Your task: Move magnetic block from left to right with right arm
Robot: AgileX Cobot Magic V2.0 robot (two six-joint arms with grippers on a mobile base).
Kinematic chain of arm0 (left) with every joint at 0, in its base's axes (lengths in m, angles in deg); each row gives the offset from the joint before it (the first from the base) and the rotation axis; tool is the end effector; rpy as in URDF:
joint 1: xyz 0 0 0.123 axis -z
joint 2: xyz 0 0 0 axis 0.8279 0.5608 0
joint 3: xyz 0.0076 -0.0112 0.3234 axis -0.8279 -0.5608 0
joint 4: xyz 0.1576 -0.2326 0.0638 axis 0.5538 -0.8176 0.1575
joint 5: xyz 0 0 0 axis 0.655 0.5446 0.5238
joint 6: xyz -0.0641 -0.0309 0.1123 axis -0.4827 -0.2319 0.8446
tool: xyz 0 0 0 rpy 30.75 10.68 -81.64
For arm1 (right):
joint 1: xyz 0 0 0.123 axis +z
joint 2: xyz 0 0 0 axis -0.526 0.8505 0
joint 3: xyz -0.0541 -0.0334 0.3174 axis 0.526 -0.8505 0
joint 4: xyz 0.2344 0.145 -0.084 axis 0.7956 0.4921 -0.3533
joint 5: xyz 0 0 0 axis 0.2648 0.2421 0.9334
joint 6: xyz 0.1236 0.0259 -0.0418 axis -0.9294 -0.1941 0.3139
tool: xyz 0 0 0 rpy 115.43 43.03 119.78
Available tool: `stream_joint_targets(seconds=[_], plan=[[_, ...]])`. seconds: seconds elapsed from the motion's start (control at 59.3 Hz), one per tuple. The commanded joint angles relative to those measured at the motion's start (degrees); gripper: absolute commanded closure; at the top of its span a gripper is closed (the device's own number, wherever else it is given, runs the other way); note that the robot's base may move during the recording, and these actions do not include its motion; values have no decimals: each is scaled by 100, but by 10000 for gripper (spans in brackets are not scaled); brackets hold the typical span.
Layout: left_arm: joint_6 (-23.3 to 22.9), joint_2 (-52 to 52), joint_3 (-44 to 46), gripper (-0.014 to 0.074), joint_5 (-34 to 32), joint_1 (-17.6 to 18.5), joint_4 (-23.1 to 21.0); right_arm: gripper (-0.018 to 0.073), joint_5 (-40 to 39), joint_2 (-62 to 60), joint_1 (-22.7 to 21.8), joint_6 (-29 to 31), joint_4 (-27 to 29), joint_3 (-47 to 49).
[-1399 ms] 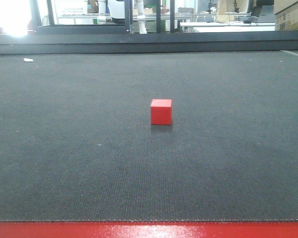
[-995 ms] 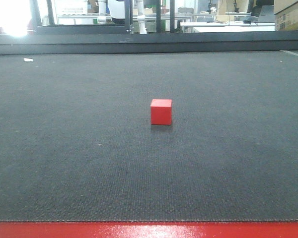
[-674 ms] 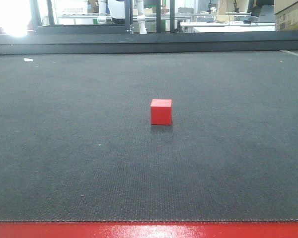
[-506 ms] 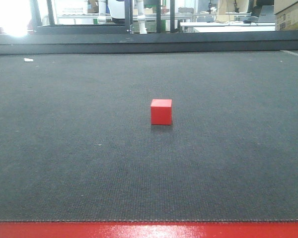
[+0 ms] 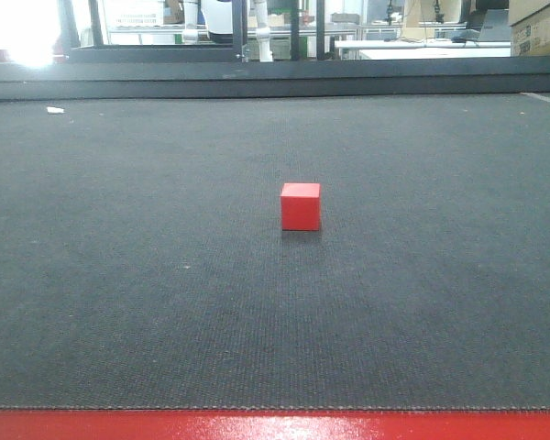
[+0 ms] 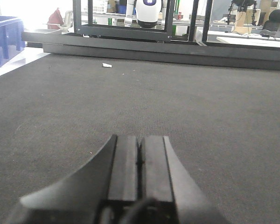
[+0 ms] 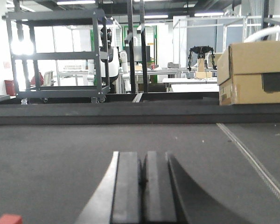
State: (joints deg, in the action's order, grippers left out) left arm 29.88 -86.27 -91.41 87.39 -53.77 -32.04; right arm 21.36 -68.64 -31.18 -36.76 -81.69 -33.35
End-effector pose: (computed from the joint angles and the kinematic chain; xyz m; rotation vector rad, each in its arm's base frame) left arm 0.0964 -0.0035 0.2036 -0.0028 1.5125 -0.0623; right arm 0.0848 0.0013 0.2980 0.0596 1.3575 0.0962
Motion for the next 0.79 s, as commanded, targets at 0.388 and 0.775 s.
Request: stream_joint_targets(seconds=[0.388, 0.775], plan=[[-38, -78, -53, 713, -529, -10, 0, -69, -95, 3476, 787, 48, -59, 2298], [-38, -78, -53, 713, -529, -10, 0, -69, 1661, 6309, 2513, -391, -58, 4412]])
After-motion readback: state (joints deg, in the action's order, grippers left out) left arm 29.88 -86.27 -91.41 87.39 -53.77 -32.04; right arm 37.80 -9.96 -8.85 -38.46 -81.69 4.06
